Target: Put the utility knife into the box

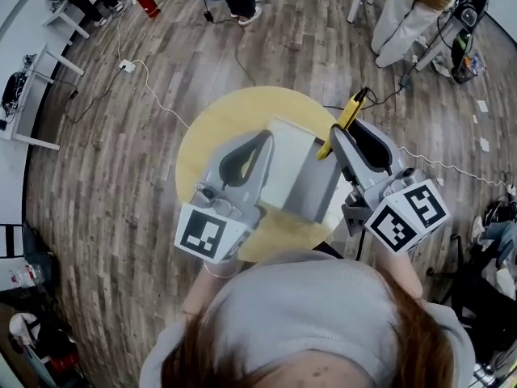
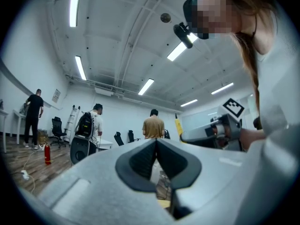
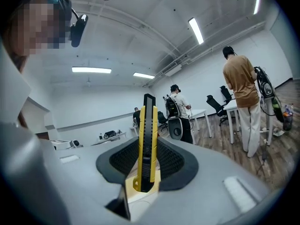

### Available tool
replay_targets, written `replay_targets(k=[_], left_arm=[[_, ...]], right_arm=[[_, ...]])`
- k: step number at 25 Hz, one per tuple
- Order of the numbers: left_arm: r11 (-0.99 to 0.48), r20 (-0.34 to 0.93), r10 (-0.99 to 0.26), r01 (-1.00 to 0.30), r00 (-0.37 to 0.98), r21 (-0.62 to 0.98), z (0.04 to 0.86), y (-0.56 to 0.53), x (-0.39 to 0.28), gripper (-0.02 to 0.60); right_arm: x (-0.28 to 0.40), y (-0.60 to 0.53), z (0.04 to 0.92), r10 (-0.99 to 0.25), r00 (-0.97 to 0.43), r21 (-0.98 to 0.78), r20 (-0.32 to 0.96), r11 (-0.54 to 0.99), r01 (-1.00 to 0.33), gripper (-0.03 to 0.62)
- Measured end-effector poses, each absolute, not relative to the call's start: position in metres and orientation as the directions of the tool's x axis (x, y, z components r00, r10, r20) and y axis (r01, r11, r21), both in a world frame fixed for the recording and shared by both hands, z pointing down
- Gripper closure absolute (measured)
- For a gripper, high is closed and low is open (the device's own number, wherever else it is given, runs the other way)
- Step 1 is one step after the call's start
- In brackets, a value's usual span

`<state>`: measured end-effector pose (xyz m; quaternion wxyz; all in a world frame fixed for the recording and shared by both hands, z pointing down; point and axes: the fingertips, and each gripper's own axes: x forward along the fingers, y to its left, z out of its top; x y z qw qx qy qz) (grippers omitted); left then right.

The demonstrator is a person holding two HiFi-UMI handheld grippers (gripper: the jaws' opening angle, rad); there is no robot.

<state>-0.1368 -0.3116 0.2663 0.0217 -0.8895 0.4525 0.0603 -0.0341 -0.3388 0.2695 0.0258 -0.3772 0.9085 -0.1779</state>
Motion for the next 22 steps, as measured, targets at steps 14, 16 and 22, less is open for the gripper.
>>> replay_targets(k=[14,16,22], left_arm=[[-0.653,-0.084,-0.757,-0.756,0.648,0.045,0.29,-0.319,-0.115,0.578],[-0.658,-0.079,-0.752,-0.751,0.654,0.048,0.292,-0.318,-0.116,0.578],[-0.682,-0.067,-0.731,-0.729,0.679,0.056,0.297,-0.315,-0.109,0.578]], right_arm=[[-0.014,-0.336,0.36,-0.723,-0.61,-0.51,0.324,0.41,-0.757,0.474],[-0.016,-0.335,0.374,-0.712,-0.61,-0.558,0.347,0.366,-0.745,0.474],[-0.015,-0.331,0.406,-0.688,-0.6,-0.635,0.408,0.258,-0.728,0.474]])
